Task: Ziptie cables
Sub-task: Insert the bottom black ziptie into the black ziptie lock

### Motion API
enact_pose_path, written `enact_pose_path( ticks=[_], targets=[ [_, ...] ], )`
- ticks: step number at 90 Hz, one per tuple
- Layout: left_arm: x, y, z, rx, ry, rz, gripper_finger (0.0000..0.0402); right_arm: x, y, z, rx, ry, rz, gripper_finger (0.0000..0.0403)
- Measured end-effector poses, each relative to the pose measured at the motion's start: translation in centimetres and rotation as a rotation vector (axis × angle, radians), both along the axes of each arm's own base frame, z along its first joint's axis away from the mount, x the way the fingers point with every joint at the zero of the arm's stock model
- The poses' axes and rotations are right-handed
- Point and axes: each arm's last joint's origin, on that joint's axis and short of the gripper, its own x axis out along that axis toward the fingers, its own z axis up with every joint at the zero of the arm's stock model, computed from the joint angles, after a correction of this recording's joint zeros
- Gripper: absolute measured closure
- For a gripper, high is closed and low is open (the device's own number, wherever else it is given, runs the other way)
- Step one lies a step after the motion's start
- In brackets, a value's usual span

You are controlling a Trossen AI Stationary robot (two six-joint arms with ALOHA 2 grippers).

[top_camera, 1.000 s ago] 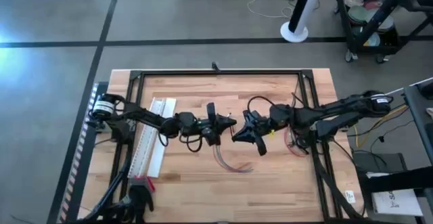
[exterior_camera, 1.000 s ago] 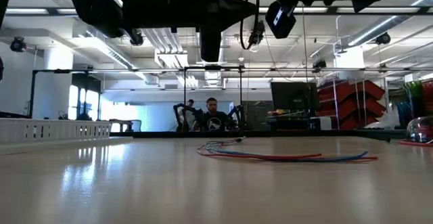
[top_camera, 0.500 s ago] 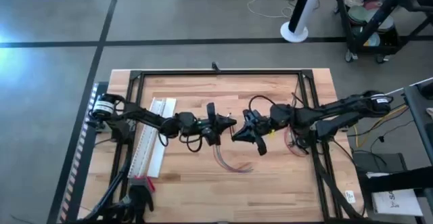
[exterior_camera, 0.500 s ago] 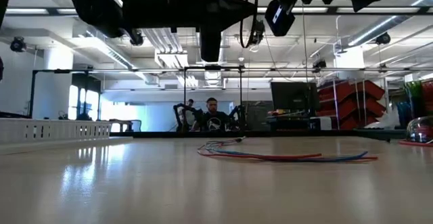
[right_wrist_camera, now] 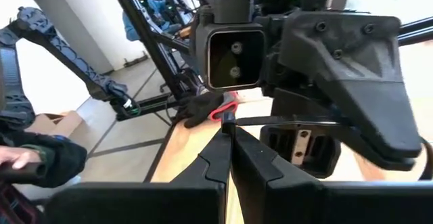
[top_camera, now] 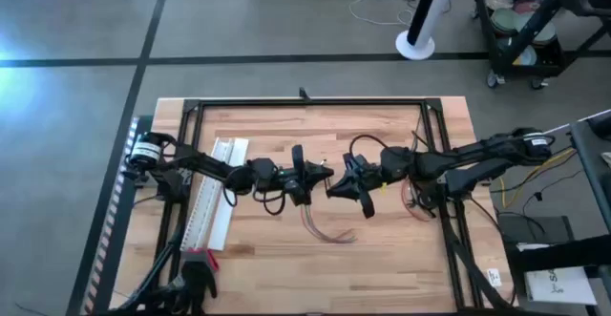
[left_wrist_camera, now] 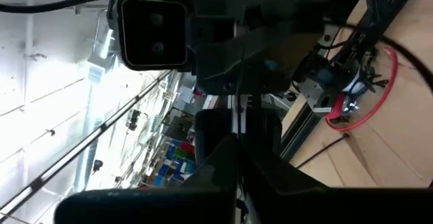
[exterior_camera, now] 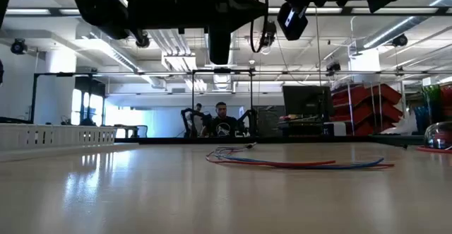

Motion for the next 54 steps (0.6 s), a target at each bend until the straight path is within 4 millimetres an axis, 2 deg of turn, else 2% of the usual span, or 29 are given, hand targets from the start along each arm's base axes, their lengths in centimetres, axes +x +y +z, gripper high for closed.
enact_pose_path(
  ticks=[31, 54],
  targets=[
    [-0.1, -0.8, 0.1, 0.07, 0.001, 0.002, 0.0402, 0.0, -0.9, -0.3, 0.021, 0.037, -0.064, 0.0403],
    [0.6, -1.3, 1.2, 0.168, 0.009, 0.017, 0.0402, 0.0, -1.1, -0.4, 0.051, 0.058, -0.078, 0.0403]
  ],
)
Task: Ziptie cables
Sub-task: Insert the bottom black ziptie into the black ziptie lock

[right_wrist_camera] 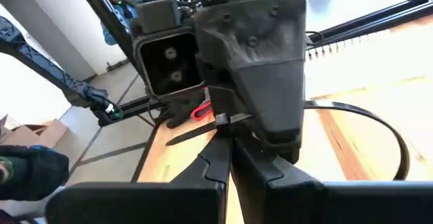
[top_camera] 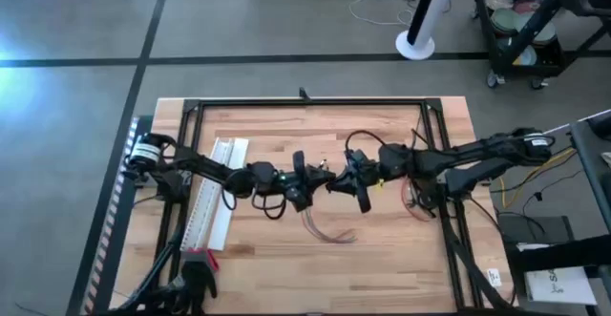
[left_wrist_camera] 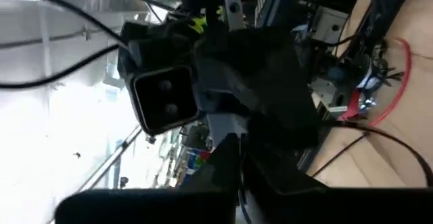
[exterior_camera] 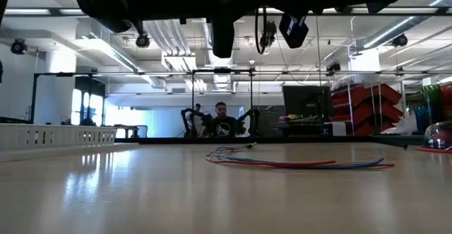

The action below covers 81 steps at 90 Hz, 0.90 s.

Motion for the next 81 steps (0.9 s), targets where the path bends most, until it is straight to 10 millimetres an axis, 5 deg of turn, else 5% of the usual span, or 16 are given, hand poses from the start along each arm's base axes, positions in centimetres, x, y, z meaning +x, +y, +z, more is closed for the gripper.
enact_pose_path(
  ticks=[81],
  targets=[
    [0.0, -1.2, 0.0, -0.001, 0.093, 0.13, 0.04, 0.0, -0.1, -0.2, 0.014, 0.021, -0.028, 0.0403]
  ],
)
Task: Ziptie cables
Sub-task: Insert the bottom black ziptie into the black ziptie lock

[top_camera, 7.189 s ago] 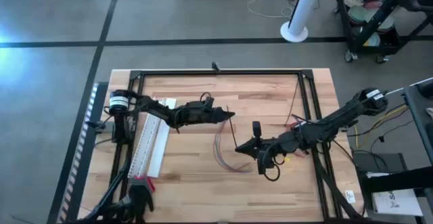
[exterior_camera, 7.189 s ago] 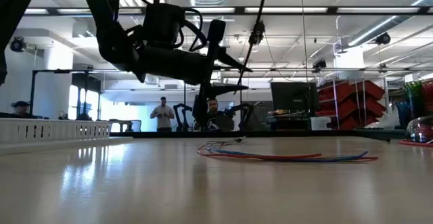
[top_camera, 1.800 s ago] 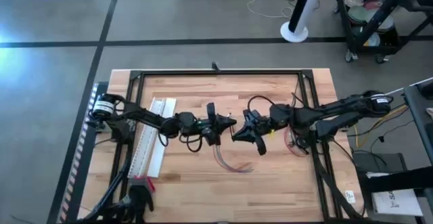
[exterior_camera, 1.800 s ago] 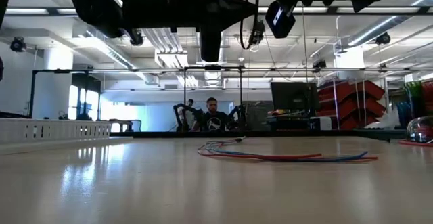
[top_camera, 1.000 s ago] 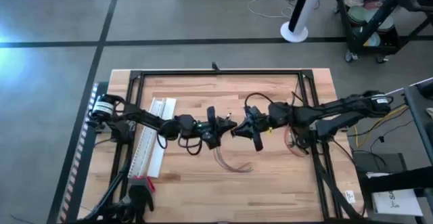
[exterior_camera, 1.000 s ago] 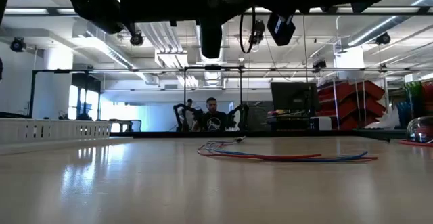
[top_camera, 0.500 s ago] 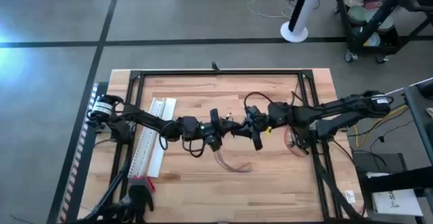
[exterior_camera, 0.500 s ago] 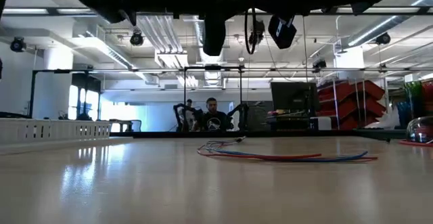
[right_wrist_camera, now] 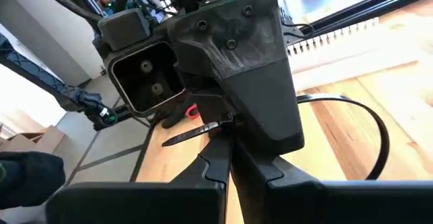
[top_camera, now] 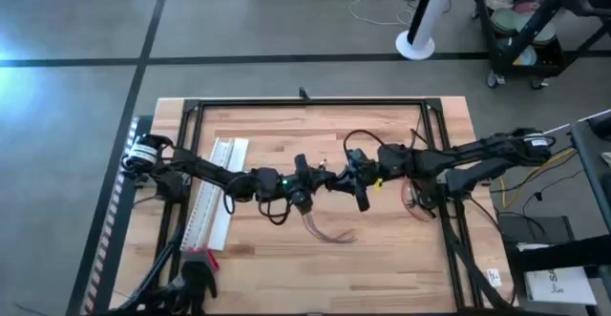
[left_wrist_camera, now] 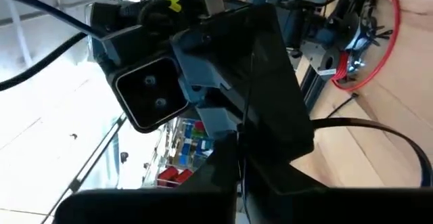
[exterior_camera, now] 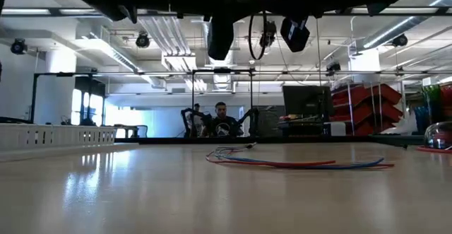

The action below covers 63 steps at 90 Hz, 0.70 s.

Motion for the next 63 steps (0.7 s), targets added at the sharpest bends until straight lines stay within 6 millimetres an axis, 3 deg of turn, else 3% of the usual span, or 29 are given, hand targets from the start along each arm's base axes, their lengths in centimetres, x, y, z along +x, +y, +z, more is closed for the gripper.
enact_pose_path(
  ticks=[24, 41, 63],
  targets=[
    [-0.18, 0.05, 0.26, -0.02, -0.005, 0.003, 0.0346, 0.01, -0.01, 0.05, -0.004, -0.004, 0.0, 0.0403],
    [-0.44, 0.19, -0.09, 0.006, 0.085, 0.045, 0.0304, -0.01, 0.0, 0.07, -0.007, -0.004, 0.001, 0.0403],
    [-0.58, 0.24, 0.03, -0.048, 0.081, 0.048, 0.0291, -0.02, 0.01, 0.03, -0.012, -0.001, 0.006, 0.0403]
  ],
)
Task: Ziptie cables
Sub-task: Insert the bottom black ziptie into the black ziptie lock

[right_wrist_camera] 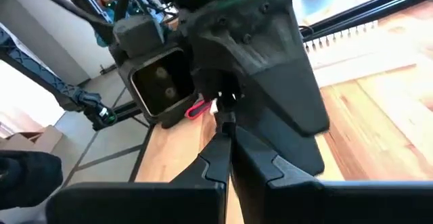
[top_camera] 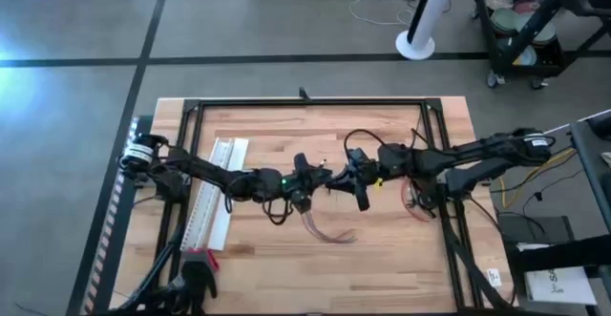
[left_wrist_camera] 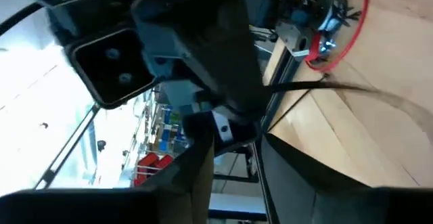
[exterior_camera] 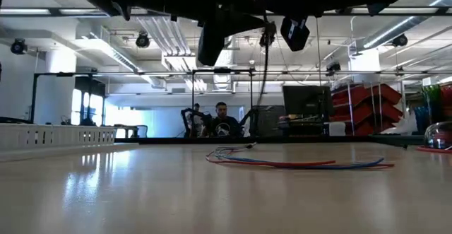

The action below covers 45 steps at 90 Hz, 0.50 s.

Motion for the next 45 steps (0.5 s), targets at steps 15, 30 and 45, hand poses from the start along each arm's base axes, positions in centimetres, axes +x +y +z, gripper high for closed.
enact_pose_path(
  ticks=[15, 30, 45],
  targets=[
    [-0.3, 0.4, -0.3, -0.059, 0.0, 0.046, 0.0304, 0.0, 0.4, 0.0, -0.063, -0.018, 0.051, 0.0403],
    [-2.2, 1.0, -1.6, -0.32, -0.037, 0.057, 0.0325, 0.0, 1.7, -0.6, -0.158, -0.013, 0.122, 0.0403],
    [-4.4, 0.9, -3.3, -0.769, -0.062, -0.049, 0.0336, -0.3, 4.1, -2.7, -0.277, 0.03, 0.178, 0.0403]
  ],
)
